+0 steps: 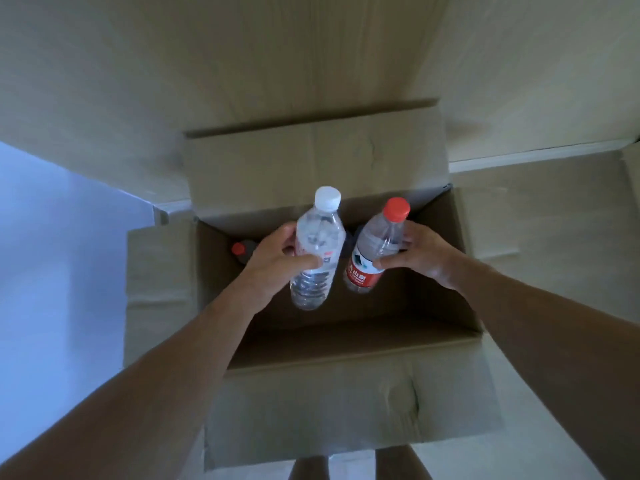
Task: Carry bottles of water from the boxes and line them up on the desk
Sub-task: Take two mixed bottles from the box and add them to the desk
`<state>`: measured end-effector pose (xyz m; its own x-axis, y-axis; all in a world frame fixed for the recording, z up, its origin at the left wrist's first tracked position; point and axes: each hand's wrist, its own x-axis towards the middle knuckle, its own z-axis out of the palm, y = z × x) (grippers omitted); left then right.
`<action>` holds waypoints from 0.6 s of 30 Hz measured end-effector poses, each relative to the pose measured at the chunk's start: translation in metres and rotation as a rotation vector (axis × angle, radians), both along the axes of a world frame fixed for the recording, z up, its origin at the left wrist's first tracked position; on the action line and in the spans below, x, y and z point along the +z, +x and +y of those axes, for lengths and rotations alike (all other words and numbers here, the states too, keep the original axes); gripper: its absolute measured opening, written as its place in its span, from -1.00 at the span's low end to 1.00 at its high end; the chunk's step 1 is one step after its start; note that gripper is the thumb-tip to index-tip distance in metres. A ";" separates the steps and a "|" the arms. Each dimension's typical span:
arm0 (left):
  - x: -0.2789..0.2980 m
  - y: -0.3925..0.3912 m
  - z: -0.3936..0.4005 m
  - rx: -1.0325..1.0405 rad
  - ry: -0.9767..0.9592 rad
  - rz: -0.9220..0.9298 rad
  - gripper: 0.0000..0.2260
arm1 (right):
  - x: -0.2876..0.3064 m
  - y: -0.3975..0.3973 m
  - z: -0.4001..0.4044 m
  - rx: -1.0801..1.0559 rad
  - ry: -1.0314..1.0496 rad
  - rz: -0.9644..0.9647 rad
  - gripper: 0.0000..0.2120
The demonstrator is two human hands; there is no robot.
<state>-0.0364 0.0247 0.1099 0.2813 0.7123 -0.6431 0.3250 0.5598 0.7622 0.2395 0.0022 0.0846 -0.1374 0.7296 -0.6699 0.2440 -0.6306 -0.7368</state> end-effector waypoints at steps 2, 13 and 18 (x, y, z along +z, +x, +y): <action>0.034 0.006 0.014 0.019 0.011 -0.042 -0.59 | 0.033 0.003 0.011 -0.039 -0.016 0.052 -0.49; 0.215 0.032 0.043 0.082 0.012 -0.106 -0.68 | 0.207 0.008 0.046 -0.140 -0.197 0.330 -0.40; 0.271 0.039 0.035 0.141 0.015 -0.181 -0.57 | 0.271 0.005 0.034 -0.170 -0.195 0.435 -0.24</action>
<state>0.0022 0.0596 0.3814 0.2880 0.7616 -0.5806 0.1017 0.5785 0.8093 0.2448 0.0360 0.3560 -0.3243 0.6326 -0.7033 -0.1770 -0.7709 -0.6118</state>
